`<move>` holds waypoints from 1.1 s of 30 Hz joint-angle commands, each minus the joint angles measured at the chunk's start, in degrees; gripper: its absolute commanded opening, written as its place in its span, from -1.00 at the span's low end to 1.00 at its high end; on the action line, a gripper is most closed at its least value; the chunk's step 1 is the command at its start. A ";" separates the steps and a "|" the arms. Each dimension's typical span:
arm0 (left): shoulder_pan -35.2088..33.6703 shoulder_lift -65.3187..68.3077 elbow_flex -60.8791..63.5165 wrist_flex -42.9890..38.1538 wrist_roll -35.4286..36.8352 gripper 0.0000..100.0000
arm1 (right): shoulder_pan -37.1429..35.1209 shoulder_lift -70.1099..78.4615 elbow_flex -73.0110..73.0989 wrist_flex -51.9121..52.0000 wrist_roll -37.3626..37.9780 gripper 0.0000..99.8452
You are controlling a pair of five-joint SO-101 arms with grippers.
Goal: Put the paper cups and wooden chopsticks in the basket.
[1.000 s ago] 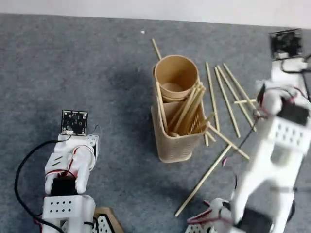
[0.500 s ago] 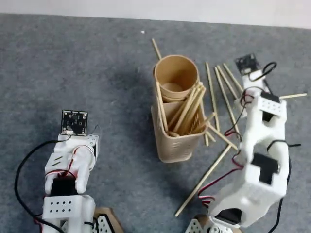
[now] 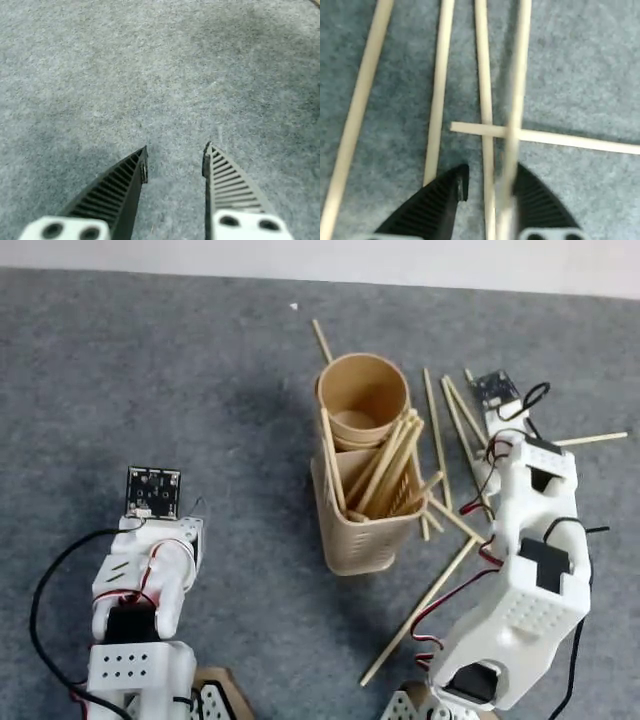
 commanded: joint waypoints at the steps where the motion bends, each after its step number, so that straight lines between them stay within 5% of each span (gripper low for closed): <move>1: 1.01 -0.57 -0.13 -1.05 -0.44 -0.59 | -0.57 1.54 -0.84 -0.48 2.29 -0.96; 6: 1.01 -0.57 -0.13 -1.05 -0.44 -0.59 | -1.01 -1.54 -4.44 8.22 0.79 -0.99; 16: 1.01 -0.57 -0.13 -1.05 -0.44 -0.59 | -3.82 -31.60 -13.49 21.23 -21.54 -0.99; 33: 1.01 -0.57 -0.13 -1.05 -0.44 -0.59 | -20.53 -62.73 -11.21 15.16 -39.65 -0.99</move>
